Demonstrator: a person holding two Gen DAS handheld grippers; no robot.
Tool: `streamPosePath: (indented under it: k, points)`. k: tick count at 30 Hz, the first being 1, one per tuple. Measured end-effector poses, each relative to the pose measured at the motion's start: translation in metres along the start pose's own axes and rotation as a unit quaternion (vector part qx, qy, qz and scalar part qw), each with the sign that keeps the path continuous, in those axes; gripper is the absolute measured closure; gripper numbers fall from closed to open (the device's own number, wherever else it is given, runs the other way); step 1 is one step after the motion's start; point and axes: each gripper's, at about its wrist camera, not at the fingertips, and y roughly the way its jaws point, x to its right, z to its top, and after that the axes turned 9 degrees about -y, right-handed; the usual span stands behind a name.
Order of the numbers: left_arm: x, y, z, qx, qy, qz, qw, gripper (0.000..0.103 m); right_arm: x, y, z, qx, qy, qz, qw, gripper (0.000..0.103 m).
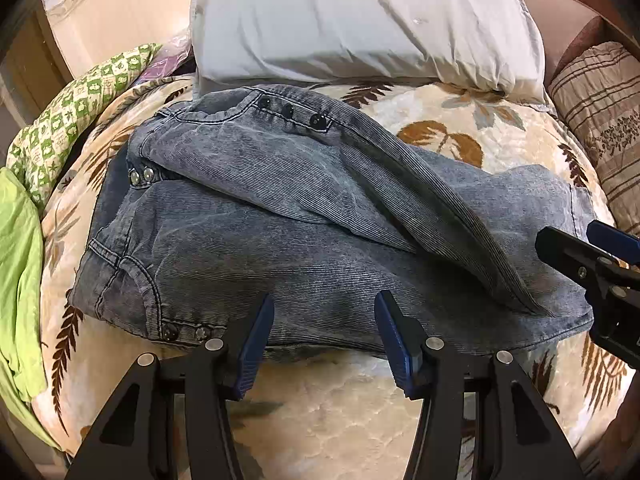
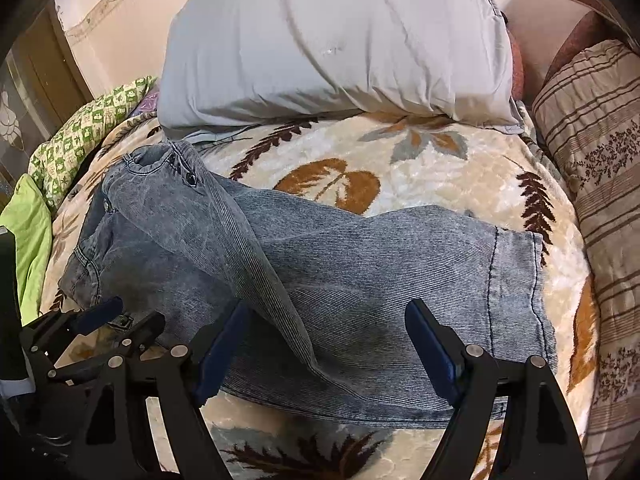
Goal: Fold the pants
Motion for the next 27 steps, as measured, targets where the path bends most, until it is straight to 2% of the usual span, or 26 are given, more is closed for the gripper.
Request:
streamPosePath:
  k: [18,21,25,27]
  points:
    - [-0.005,0.004,0.003,-0.002,-0.005,0.001,1.0,0.051,0.001,-0.003,0.002,0.005,-0.002,0.003,1.0,0.021]
    - [-0.014,0.004,0.011,-0.007,-0.016,-0.006,0.9998,0.051,0.002,-0.007,0.004,0.015,0.003,0.043,0.999,0.021]
    - [-0.049,0.0,0.037,-0.016,-0.058,-0.021,0.998,0.051,0.002,-0.002,0.021,0.014,0.028,0.171,0.985,0.021]
    - [-0.071,-0.001,0.052,-0.023,-0.072,-0.028,0.9968,0.051,-0.005,0.014,0.042,-0.005,0.037,0.233,0.972,0.021]
